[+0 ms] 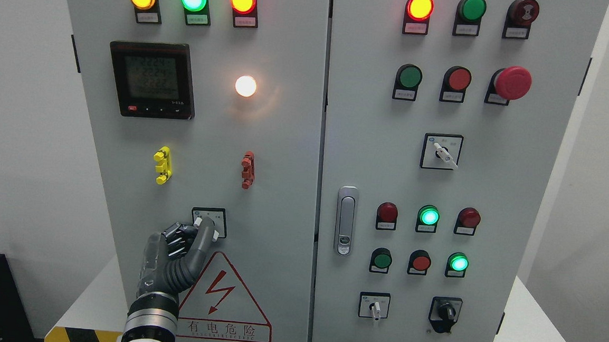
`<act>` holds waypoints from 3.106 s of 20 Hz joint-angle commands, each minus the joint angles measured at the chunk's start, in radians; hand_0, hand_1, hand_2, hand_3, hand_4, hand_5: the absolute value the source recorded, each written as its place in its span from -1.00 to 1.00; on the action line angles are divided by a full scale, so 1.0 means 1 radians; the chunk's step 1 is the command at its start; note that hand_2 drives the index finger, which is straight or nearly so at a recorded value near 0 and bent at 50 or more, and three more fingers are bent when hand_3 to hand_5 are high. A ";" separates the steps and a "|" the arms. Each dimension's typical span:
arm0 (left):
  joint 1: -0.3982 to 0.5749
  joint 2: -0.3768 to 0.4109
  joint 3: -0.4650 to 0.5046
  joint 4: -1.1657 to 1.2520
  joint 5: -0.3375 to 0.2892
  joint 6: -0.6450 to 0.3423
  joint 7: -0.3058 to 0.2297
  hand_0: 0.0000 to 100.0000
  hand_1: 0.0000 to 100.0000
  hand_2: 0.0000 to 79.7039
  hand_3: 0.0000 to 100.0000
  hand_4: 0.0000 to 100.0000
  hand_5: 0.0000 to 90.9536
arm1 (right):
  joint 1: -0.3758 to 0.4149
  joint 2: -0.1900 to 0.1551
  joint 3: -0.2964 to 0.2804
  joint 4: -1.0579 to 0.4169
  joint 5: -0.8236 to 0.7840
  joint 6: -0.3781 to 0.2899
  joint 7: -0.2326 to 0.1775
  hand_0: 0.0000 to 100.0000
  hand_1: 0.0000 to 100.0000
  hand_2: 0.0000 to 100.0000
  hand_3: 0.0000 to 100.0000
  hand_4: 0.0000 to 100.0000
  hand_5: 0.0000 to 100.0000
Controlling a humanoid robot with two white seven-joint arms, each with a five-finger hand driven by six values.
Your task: Turn on light switch 1
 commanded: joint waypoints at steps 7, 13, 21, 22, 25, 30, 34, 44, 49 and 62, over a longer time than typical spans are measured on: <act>0.001 0.001 -0.026 0.000 0.002 0.000 0.000 0.64 -0.04 0.52 0.65 0.81 0.81 | 0.000 0.000 0.000 0.000 0.000 0.000 0.000 -0.39 -1.00 -1.00 -1.00 -1.00 -1.00; 0.001 0.001 -0.028 0.000 0.002 0.000 0.000 0.34 -0.09 0.54 0.65 0.81 0.81 | 0.000 0.000 -0.001 0.000 0.000 0.000 0.000 -0.39 -1.00 -1.00 -1.00 -1.00 -1.00; 0.001 -0.001 -0.028 -0.001 0.002 0.000 0.000 -0.05 -0.10 0.59 0.65 0.82 0.82 | 0.000 0.000 0.000 0.000 0.000 0.000 0.000 -0.39 -1.00 -1.00 -1.00 -1.00 -1.00; 0.001 0.001 -0.028 -0.001 0.002 0.000 0.000 -0.08 -0.10 0.59 0.66 0.82 0.82 | 0.000 0.000 0.000 0.000 0.000 0.000 0.000 -0.39 -1.00 -1.00 -1.00 -1.00 -1.00; 0.000 0.001 -0.029 -0.001 0.002 0.000 0.000 -0.23 -0.12 0.59 0.67 0.82 0.82 | 0.000 0.000 0.000 0.000 0.000 0.000 0.000 -0.39 -1.00 -1.00 -1.00 -1.00 -1.00; 0.000 -0.001 -0.034 -0.001 0.002 0.000 0.000 -0.39 -0.13 0.61 0.67 0.82 0.83 | 0.000 0.000 0.000 0.000 0.000 0.000 0.000 -0.39 -1.00 -1.00 -1.00 -1.00 -1.00; 0.000 -0.001 -0.034 -0.001 0.002 0.000 0.000 -0.45 -0.13 0.62 0.68 0.83 0.83 | 0.000 0.000 0.000 0.000 0.000 0.000 0.000 -0.39 -1.00 -1.00 -1.00 -1.00 -1.00; 0.013 0.002 -0.037 -0.029 0.002 -0.003 0.000 -0.51 -0.11 0.64 0.70 0.83 0.84 | 0.000 0.000 0.000 0.000 0.000 0.000 0.000 -0.39 -1.00 -1.00 -1.00 -1.00 -1.00; 0.023 0.004 -0.052 -0.058 -0.001 -0.002 0.000 -0.52 -0.10 0.65 0.71 0.84 0.85 | 0.000 0.000 0.000 0.000 0.000 0.000 0.000 -0.39 -1.00 -1.00 -1.00 -1.00 -1.00; 0.121 0.013 -0.052 -0.121 -0.004 -0.017 0.002 -0.53 -0.08 0.66 0.72 0.85 0.86 | 0.000 0.000 -0.001 0.000 0.000 0.000 0.000 -0.39 -1.00 -1.00 -1.00 -1.00 -1.00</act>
